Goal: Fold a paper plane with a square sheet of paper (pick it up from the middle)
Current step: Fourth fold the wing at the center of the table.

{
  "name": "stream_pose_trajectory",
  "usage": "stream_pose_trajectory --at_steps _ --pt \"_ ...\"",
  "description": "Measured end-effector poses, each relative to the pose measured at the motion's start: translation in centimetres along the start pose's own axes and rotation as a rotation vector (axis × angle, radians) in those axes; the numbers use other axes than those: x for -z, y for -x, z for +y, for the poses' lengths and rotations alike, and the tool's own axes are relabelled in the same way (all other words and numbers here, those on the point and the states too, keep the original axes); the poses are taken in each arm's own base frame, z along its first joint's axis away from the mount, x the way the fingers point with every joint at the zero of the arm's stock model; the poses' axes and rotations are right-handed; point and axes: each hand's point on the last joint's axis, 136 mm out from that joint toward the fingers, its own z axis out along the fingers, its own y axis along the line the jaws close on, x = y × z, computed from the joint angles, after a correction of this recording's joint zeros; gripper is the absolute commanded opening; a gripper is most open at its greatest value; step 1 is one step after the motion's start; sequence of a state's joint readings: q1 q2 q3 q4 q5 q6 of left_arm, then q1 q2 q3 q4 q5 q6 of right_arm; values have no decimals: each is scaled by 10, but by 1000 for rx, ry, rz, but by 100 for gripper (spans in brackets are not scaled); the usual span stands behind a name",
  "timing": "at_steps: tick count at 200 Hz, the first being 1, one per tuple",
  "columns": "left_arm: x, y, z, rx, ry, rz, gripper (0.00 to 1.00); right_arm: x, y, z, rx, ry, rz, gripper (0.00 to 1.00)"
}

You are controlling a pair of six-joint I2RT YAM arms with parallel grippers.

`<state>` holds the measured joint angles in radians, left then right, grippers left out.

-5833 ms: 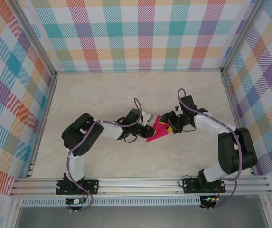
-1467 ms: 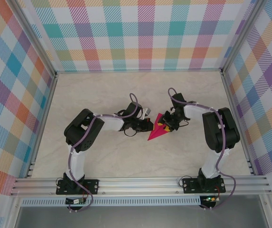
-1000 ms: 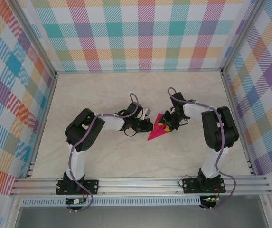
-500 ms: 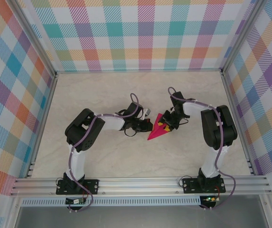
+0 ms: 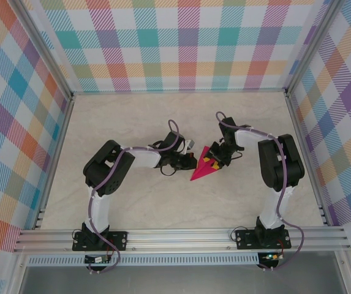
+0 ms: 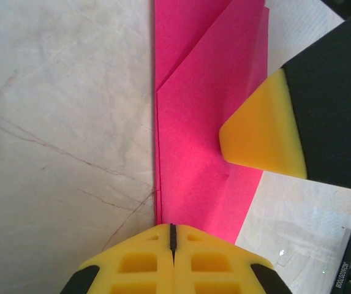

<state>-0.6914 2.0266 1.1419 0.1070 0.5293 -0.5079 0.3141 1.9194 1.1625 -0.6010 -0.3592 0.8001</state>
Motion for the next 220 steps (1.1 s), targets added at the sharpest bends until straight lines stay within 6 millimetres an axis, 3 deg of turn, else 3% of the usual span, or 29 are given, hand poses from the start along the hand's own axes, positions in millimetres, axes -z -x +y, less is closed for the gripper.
stream_pose_trajectory --at_steps 129,220 --pt "6 11 -21 -18 -69 -36 3 -2 -1 -2 -8 -25 -2 42" --pt "1 2 -31 -32 -94 -22 3 -2 0 -2 -26 -27 -4 42"
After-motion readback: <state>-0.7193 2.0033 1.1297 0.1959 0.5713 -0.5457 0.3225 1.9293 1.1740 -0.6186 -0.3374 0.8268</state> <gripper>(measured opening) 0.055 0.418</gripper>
